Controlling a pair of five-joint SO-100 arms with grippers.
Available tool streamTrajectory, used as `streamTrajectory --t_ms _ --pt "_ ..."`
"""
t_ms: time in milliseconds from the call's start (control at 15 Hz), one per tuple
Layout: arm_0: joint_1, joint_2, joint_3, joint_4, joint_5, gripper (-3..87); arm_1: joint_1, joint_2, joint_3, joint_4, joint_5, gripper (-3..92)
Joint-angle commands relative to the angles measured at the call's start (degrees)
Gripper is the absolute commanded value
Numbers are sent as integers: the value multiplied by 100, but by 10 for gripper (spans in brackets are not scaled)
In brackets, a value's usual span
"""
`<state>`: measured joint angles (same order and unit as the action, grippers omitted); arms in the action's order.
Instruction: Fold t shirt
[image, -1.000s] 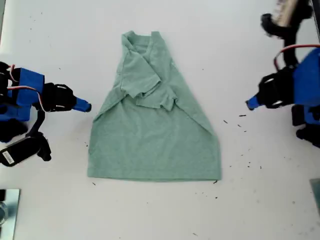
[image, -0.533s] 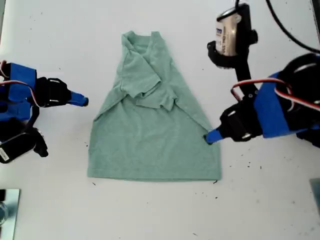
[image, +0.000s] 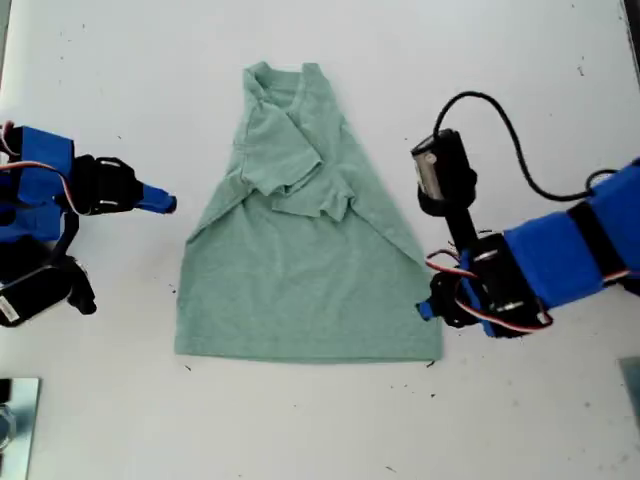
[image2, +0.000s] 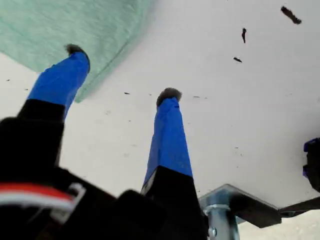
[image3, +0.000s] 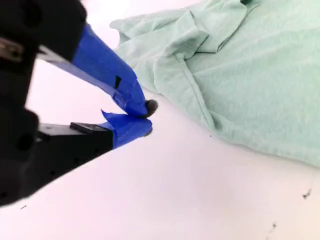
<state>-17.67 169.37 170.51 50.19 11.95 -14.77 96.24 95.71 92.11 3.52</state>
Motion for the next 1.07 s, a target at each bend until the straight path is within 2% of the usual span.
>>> streamTrajectory --t_ms 0,133,267,467,600,800,867,1000 --pt "105 -35 -44 -35 35 -2 -176 9 896 -1397 325 269" --pt "158 -62 -44 -35 35 -2 -220 -404 1301 -2452 387 268" --pt "185 -70 -44 -35 35 -2 -220 -791 1213 -2760 316 267" --pt "176 -70 -44 -44 26 -2 -237 -809 1521 -2909 378 187" --pt "176 -70 -35 -44 35 -2 -176 -185 1125 -1969 281 208" --pt "88 -44 -35 -44 35 -2 -18 501 -1046 466 -404 255" --pt "70 -35 -35 -53 44 -2 9 554 -1336 659 -554 266" --pt "62 -26 -26 -53 70 -2 53 677 -1362 501 -729 271"
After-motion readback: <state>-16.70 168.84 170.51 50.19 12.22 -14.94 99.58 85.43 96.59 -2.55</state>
